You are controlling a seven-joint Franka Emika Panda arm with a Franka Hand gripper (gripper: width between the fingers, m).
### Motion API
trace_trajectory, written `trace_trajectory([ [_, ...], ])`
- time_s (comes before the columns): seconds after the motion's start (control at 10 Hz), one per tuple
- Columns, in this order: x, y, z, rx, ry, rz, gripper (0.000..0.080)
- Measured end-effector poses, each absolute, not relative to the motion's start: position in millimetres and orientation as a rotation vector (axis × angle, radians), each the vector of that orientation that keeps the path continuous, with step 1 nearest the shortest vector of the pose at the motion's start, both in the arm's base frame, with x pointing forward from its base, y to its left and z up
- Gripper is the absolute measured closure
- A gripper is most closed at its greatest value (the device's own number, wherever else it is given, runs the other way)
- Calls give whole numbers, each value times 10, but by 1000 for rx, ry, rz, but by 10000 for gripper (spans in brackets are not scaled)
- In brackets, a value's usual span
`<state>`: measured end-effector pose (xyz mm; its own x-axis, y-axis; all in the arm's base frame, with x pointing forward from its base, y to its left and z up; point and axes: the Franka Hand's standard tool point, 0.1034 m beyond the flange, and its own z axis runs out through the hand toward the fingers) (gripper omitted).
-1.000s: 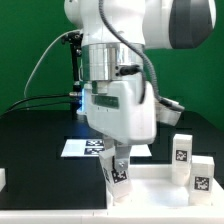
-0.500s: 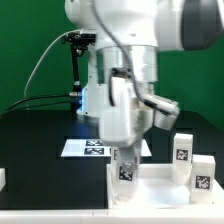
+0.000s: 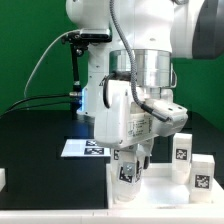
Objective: Assemble square table
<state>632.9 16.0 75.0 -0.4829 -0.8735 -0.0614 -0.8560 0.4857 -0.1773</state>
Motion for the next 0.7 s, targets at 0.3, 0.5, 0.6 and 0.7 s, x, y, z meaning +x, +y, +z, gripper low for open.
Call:
trace_trajectory([
  [0.3,6335,182,777,-1820,2397,-211,282],
  [0.5,6316,234,809,-2154,2148,-218,192],
  [0.6,6319,217,804,-2227,2079,-228,158],
  [0.7,6321,213,805,-2307,1997,-235,152],
])
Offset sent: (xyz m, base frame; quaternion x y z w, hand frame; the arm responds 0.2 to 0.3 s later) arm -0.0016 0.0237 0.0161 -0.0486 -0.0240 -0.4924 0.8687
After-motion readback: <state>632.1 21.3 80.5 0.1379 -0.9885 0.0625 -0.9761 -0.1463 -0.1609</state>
